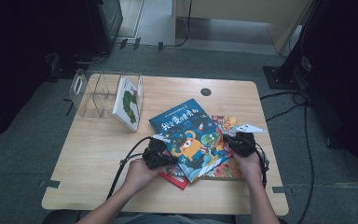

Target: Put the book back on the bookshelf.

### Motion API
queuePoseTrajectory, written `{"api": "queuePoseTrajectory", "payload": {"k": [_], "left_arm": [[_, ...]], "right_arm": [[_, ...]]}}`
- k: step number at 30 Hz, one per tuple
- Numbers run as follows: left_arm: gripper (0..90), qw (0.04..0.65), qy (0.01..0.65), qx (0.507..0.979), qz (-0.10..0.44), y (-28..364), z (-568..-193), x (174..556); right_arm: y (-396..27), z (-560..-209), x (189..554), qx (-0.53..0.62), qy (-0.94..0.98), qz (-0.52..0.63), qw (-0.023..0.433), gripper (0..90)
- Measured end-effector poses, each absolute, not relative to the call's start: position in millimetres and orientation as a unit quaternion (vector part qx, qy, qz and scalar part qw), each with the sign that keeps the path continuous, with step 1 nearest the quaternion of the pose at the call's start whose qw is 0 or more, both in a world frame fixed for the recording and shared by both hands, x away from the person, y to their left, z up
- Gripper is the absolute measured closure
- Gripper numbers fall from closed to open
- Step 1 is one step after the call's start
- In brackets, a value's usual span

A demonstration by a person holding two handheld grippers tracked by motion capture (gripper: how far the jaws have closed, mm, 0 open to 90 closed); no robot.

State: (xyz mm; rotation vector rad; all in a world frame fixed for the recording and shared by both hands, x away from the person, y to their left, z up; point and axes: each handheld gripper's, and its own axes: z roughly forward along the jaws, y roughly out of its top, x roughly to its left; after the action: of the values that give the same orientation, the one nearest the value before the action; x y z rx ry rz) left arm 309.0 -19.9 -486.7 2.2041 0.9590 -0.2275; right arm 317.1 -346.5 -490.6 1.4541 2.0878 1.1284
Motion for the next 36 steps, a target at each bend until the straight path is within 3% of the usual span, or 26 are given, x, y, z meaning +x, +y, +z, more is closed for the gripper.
{"api": "queuePoseTrajectory", "payload": {"k": [5,25,36], "left_arm": [[90.0,0.357,0.372,0.852,-0.088,-20,-483,316],[90.0,0.367,0.428,0.824,-0.047,50,-458,369],[90.0,0.366,0.433,0.822,-0.053,48,-462,379]], "right_arm": [[-352,-492,307,0.520,0.736,0.396,0.177,90.0],[-367,-497,275,0.532,0.729,0.390,0.180,90.0],[-373,-500,261,0.542,0.737,0.365,0.173,90.0]]}}
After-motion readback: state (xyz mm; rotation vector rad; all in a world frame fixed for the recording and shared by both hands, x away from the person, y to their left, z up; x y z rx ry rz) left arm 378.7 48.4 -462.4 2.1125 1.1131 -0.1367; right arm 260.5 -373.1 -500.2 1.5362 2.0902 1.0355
